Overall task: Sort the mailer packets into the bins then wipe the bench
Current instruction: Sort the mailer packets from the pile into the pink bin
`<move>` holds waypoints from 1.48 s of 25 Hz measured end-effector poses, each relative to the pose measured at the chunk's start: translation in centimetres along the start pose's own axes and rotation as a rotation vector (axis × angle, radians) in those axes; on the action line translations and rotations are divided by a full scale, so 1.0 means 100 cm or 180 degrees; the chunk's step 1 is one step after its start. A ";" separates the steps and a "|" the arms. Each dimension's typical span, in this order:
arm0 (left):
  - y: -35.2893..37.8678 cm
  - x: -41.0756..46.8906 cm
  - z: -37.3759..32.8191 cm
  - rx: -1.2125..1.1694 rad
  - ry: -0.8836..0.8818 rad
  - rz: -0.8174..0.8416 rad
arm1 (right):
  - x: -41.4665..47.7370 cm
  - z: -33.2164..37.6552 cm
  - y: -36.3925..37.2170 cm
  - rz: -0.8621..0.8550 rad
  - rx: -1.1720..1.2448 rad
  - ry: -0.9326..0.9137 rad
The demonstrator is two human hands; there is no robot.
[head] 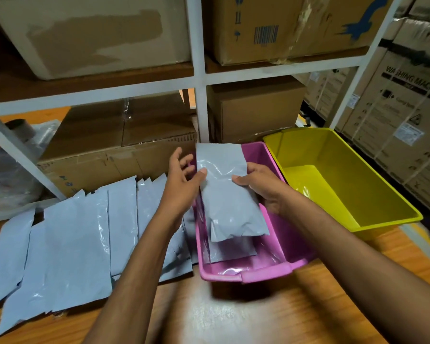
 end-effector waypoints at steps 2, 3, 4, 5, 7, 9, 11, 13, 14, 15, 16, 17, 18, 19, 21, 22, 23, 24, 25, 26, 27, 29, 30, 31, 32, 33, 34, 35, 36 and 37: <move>-0.011 0.000 0.006 -0.0052 -0.0057 -0.0238 | 0.012 -0.009 -0.016 -0.0404 -0.0289 -0.0075; -0.017 -0.001 0.008 -0.0064 -0.0075 -0.0325 | 0.017 -0.015 -0.020 -0.0483 -0.0472 -0.0065; -0.023 -0.003 0.011 -0.0073 -0.0094 -0.0394 | 0.024 -0.025 -0.021 -0.0504 -0.0683 -0.0008; -0.028 -0.005 0.013 -0.0079 -0.0111 -0.0454 | 0.029 -0.035 -0.019 -0.0503 -0.0999 0.0090; -0.036 -0.009 0.016 -0.0076 -0.0111 -0.0535 | 0.036 -0.053 -0.015 -0.0580 -0.1884 0.0344; -0.043 -0.016 0.018 -0.0051 -0.0102 -0.0595 | 0.038 -0.061 -0.015 -0.0743 -0.2650 0.0411; -0.049 -0.024 0.022 0.0003 -0.0124 -0.0678 | 0.041 -0.059 -0.011 -0.0800 -0.3153 0.0100; -0.052 -0.031 0.025 0.0034 -0.0145 -0.0755 | 0.044 -0.054 0.006 -0.0560 -0.3643 -0.0544; -0.052 -0.034 0.026 0.0037 -0.0151 -0.0776 | 0.045 -0.058 0.017 -0.0265 -0.3957 -0.0761; -0.052 -0.038 0.026 0.0050 -0.0150 -0.0790 | 0.043 -0.064 0.027 0.0079 -0.4244 -0.0786; -0.050 -0.040 0.026 0.0082 -0.0146 -0.0798 | 0.041 -0.071 0.031 0.0342 -0.4444 -0.0688; -0.049 -0.043 0.025 0.0130 -0.0138 -0.0799 | 0.040 -0.077 0.032 0.0484 -0.4568 -0.0570; -0.048 -0.046 0.025 0.0172 -0.0123 -0.0798 | 0.040 -0.078 0.031 0.0512 -0.4617 -0.0518; -0.047 -0.050 0.025 0.0194 -0.0105 -0.0800 | 0.039 -0.077 0.027 0.0475 -0.4642 -0.0505; -0.051 -0.059 0.028 0.0217 -0.0080 -0.0850 | 0.041 -0.075 0.020 0.0426 -0.4746 -0.0481; -0.054 -0.064 0.032 0.0226 -0.0084 -0.0871 | 0.041 -0.074 0.016 0.0425 -0.4802 -0.0444; -0.057 -0.068 0.035 0.0219 -0.0092 -0.0887 | 0.040 -0.073 0.014 0.0410 -0.4884 -0.0429; -0.061 -0.071 0.039 0.0195 -0.0099 -0.0889 | 0.040 -0.073 0.012 0.0372 -0.4940 -0.0429; -0.064 -0.074 0.042 0.0175 -0.0104 -0.0879 | 0.039 -0.072 0.011 0.0330 -0.4932 -0.0427; -0.068 -0.077 0.045 0.0175 -0.0102 -0.0862 | 0.038 -0.069 0.010 0.0260 -0.4847 -0.0455; -0.071 -0.078 0.047 0.0185 -0.0094 -0.0836 | 0.036 -0.064 0.011 0.0145 -0.4673 -0.0511; -0.081 -0.079 0.048 0.0216 -0.0063 -0.0792 | 0.025 -0.040 0.014 -0.0338 -0.4003 -0.0761; -0.089 -0.079 0.049 0.0238 -0.0058 -0.0787 | 0.012 -0.024 0.018 -0.0639 -0.3563 -0.0937; -0.099 -0.079 0.050 0.0247 -0.0048 -0.0807 | -0.005 -0.007 0.025 -0.0889 -0.3121 -0.1137; -0.110 -0.081 0.052 0.0248 -0.0033 -0.0851 | -0.024 0.008 0.036 -0.1022 -0.2688 -0.1333; -0.123 -0.084 0.055 0.0260 -0.0031 -0.0914 | -0.044 0.021 0.051 -0.1029 -0.2301 -0.1498; -0.137 -0.088 0.060 0.0305 -0.0043 -0.1020 | -0.065 0.032 0.070 -0.0966 -0.2010 -0.1634; -0.155 -0.092 0.066 0.0374 -0.0055 -0.1146 | -0.081 0.039 0.093 -0.0866 -0.1825 -0.1745; -0.173 -0.096 0.072 0.0461 -0.0063 -0.1266 | -0.093 0.043 0.115 -0.0743 -0.1741 -0.1817; -0.191 -0.099 0.080 0.0569 -0.0088 -0.1377 | -0.099 0.042 0.137 -0.0602 -0.1727 -0.1835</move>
Point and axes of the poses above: each hand's wrist, its own x-axis towards the middle knuckle, its own y-axis out of the palm, z = x × y, the point moved 7 cm from there along x, towards the middle knuckle, and after that the axes turned 3 degrees about -z, right-handed, at the moved point
